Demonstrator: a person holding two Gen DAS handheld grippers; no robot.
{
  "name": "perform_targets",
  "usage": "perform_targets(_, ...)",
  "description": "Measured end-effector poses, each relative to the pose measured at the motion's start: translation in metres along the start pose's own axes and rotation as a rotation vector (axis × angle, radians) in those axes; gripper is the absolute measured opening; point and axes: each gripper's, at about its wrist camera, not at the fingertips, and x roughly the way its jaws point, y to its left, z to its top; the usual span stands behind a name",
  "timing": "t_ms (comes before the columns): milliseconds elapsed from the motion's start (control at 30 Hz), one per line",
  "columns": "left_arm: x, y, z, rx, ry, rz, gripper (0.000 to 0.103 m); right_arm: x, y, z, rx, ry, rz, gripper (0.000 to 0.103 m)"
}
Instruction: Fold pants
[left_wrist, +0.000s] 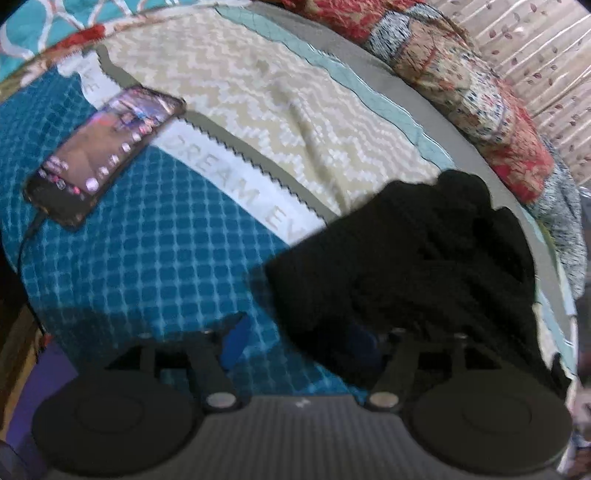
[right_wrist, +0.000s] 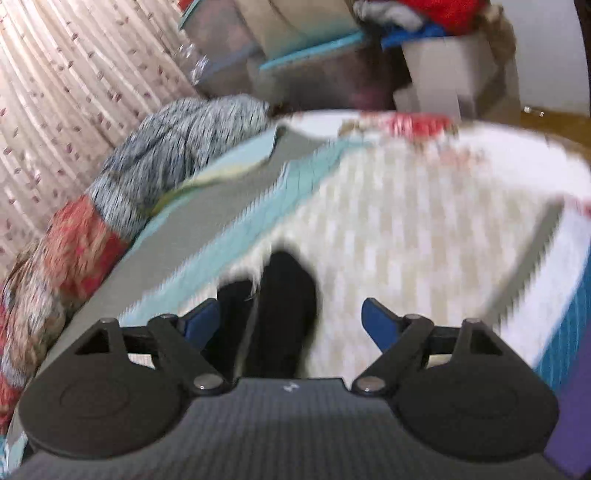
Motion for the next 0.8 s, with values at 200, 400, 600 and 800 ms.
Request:
perform_targets(200,0.013,-0.020,-0.005,0.010,0.043,-0.055,0.063,-0.004,0.061,-0.027,-0.296,-0.036,0.010,0.084)
perform_targets(400,0.040,-0.033,-0.012,0.052,0.111,0.009,0.006,0.066,0.117,-0.030,-0.609,0.059,-0.134,0.067)
perform_targets(600,-0.021,-0.013,0.013,-0.001,-0.008,-0.069,0.005,0.076,0.083,0.041,-0.220,0.014,-0.101,0.012)
perform_targets(800,-0.036,0.003,0.023,-0.019,-0.061,-0.001,0.005,0.064,0.062,0.074,-0.001,-0.099,-0.070,0.072)
